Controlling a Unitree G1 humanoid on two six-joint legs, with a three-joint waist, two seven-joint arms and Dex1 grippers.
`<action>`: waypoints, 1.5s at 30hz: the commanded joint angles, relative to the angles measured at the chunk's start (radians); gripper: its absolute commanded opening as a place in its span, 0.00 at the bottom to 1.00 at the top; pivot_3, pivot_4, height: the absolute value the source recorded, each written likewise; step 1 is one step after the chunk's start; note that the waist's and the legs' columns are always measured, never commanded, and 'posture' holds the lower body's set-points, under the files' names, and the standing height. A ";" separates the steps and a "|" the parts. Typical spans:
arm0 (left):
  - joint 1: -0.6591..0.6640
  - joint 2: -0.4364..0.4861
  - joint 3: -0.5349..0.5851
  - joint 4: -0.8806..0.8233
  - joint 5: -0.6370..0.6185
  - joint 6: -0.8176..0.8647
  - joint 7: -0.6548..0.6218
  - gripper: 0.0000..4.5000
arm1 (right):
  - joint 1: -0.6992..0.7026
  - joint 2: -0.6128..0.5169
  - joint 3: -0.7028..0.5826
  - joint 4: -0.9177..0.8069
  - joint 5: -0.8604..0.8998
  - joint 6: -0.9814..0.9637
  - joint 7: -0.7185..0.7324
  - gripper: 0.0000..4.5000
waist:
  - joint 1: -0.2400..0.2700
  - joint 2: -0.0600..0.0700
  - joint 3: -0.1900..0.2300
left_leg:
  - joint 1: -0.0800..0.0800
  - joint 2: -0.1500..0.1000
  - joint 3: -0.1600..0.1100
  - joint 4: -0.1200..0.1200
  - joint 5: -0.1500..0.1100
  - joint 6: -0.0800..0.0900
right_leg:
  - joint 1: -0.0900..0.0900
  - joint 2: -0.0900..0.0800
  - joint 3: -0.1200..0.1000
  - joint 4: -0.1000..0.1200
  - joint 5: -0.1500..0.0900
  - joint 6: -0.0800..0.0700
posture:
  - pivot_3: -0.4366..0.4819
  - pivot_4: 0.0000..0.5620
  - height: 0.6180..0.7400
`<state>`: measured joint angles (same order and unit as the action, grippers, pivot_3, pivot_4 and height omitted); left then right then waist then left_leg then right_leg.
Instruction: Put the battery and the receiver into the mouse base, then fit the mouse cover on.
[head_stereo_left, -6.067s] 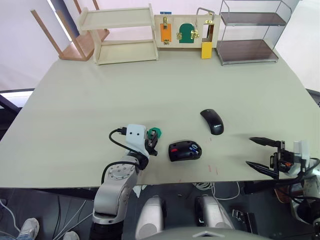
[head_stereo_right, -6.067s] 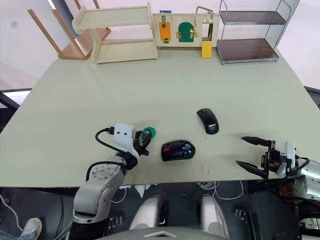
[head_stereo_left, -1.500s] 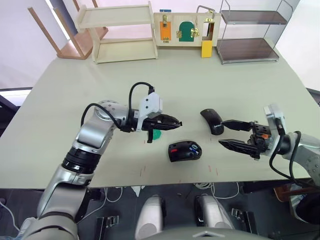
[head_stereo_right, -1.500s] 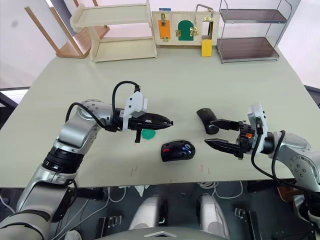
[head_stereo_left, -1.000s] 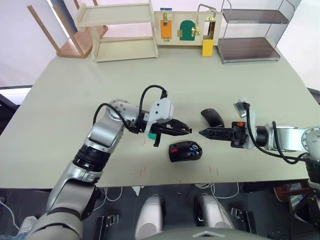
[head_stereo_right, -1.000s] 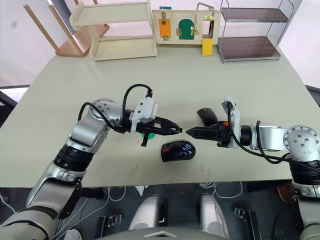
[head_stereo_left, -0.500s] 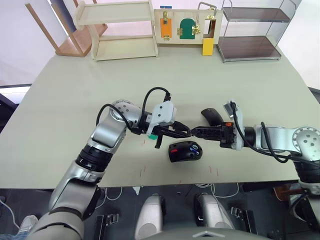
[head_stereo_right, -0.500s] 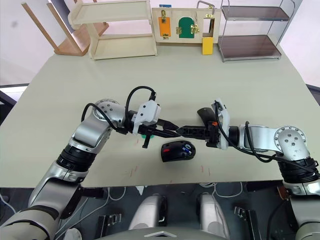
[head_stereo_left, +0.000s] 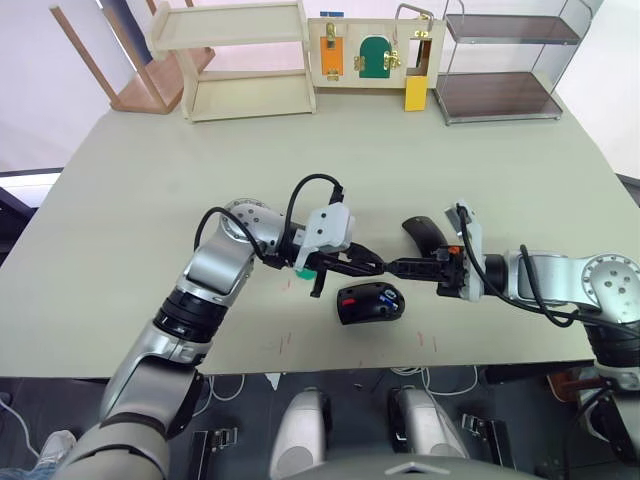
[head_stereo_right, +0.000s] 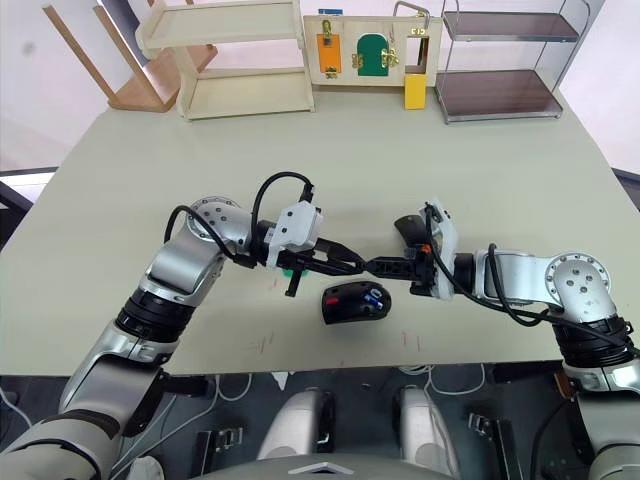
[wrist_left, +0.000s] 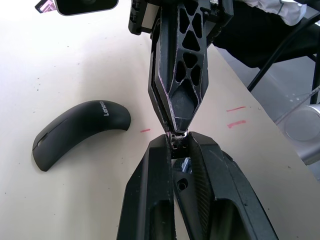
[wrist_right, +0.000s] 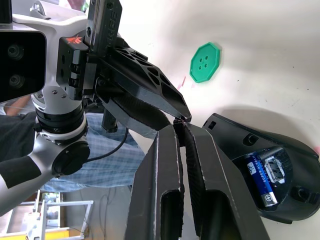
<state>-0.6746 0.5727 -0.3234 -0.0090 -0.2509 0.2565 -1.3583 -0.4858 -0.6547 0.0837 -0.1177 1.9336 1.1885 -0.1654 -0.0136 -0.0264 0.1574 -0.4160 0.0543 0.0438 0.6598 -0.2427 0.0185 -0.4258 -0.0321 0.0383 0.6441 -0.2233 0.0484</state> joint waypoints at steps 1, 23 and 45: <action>-0.007 -0.004 0.001 -0.021 0.000 -0.011 -0.004 0.02 | -0.008 0.001 0.001 -0.039 0.039 -0.008 0.006 0.02 | 0.000 0.000 0.000 | 0.000 0.000 0.000 0.000 0.000 0.000 | 0.000 0.000 0.000 0.000 0.000 0.000 | 0.48 0.27 1.00; 0.058 0.030 0.056 -0.057 -0.036 0.031 -0.005 0.96 | 0.004 -0.083 -0.081 -0.079 -0.005 -0.023 0.131 0.00 | 0.000 0.000 0.000 | 0.000 0.000 0.000 0.000 0.000 0.000 | 0.000 0.000 0.000 0.000 0.000 0.000 | 0.48 0.27 1.00; 0.277 0.069 0.077 -0.243 -0.066 0.157 0.143 0.98 | 0.581 -0.109 -0.220 -0.181 -1.200 -0.996 1.265 0.00 | 0.003 0.000 0.000 | 0.002 0.001 0.001 0.010 -0.001 0.001 | 0.002 0.001 0.001 0.005 -0.004 0.003 | 0.48 0.27 1.00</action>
<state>-0.3951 0.6404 -0.2470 -0.2255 -0.3170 0.4169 -1.2282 0.0943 -0.7757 -0.0812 -0.3115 0.7422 0.2808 1.0329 -0.0109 -0.0261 0.1572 -0.4133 0.0552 0.0447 0.6699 -0.2433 0.0196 -0.4231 -0.0309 0.0396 0.6495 -0.2269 0.0509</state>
